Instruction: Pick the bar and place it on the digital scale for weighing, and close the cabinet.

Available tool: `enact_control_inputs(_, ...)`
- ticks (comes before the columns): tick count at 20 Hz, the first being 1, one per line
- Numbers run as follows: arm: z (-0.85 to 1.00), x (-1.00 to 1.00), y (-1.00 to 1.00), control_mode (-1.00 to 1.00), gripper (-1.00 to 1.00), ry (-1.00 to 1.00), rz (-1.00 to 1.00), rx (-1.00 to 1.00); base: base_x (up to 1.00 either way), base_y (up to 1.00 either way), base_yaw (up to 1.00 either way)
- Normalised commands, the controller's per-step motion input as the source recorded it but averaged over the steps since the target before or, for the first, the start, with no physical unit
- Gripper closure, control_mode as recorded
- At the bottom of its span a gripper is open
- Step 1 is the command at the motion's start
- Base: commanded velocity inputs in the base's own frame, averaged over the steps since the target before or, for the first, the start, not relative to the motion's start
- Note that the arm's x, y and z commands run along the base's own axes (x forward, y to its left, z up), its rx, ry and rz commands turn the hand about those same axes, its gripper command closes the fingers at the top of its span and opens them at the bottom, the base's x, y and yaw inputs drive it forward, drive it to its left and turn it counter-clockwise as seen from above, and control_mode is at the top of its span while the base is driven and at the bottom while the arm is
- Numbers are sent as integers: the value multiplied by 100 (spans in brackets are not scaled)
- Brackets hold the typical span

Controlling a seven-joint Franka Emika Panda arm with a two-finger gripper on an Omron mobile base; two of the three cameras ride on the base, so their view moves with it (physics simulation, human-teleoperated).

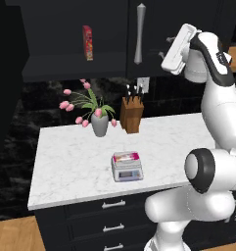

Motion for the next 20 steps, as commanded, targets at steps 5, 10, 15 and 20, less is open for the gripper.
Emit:
enact_control_inputs(5, -89, 72, 78, -100, -100, 1, -13, -11, 0, 0, 0)
enact_control_inputs(10, -45, -34, 18, -100, -100, -14, -3, -2, 0, 0, 0)
enact_control_inputs(15, 33, -100, -15, -100, -100, -13, 0, 0, 0, 0, 0)
enact_control_inputs(20, 51, -99, -35, -100, -100, 1, 0, -7, 0, 0, 0)
